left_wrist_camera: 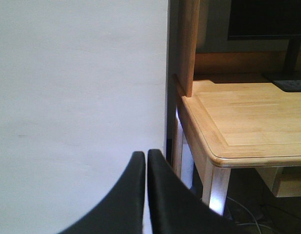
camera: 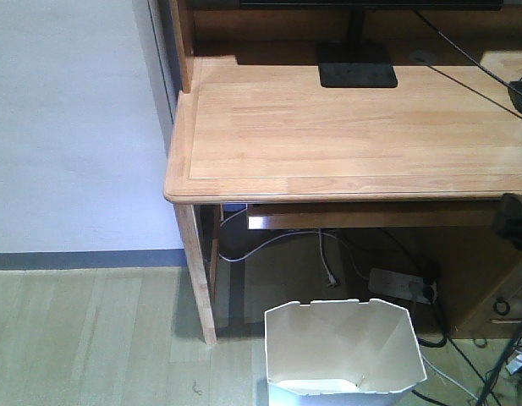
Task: Move trash bin to bedside with robot
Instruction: 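Lower the right gripper toward the rim of the white trash bin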
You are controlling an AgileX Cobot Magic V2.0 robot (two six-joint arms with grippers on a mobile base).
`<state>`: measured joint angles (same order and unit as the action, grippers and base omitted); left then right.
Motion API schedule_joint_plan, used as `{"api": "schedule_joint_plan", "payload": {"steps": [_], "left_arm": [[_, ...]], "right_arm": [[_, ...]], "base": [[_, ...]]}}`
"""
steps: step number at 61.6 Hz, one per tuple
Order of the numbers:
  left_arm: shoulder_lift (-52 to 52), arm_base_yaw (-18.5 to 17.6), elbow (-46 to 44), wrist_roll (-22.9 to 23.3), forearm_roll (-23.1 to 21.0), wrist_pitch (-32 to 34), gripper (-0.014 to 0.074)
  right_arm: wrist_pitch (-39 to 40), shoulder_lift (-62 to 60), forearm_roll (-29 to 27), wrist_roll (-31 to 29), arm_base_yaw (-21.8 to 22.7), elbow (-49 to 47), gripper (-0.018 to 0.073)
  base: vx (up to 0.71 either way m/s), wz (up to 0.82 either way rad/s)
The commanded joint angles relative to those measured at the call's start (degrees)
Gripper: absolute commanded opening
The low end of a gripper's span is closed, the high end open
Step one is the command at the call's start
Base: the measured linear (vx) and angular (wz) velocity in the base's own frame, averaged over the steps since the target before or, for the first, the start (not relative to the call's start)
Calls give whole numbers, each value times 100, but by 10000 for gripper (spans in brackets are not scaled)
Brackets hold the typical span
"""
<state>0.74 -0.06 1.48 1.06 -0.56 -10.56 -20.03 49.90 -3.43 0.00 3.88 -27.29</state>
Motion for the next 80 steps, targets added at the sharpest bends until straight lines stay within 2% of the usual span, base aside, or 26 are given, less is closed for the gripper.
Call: {"api": "schedule_joint_plan", "payload": {"steps": [1, 27, 35, 42, 49, 57, 65, 80], "left_arm": [[81, -13, 108, 32, -52, 445, -6], [81, -13, 108, 32, -52, 445, -6], [81, -13, 108, 32, -52, 445, -6], [81, -13, 108, 32, -52, 445, -6], [81, -13, 108, 32, -52, 445, -6], [81, -13, 108, 32, -52, 445, -6], [81, -13, 108, 32, -52, 445, -6], [81, -13, 108, 32, -52, 445, -6]], "right_arm": [[-87, 580, -126, -106, -3, -451, 466], [-928, 3122, -299, -850, 5, -1479, 466], [-930, 3793, -270, -955, 5, -1640, 466], [-943, 4449, -227, -1283, 23, -1815, 466], [-988, 5185, -430, -1344, 240, -2066, 468], [-845, 5839, -748, -1741, 410, -2238, 468], [-374, 6423, -804, -2115, 410, -2317, 468], [98, 7654, -852, -2145, 410, -2759, 513]], "base": [[0, 0], [0, 0], [0, 0], [0, 0], [0, 0], [0, 0], [0, 0], [0, 0]]}}
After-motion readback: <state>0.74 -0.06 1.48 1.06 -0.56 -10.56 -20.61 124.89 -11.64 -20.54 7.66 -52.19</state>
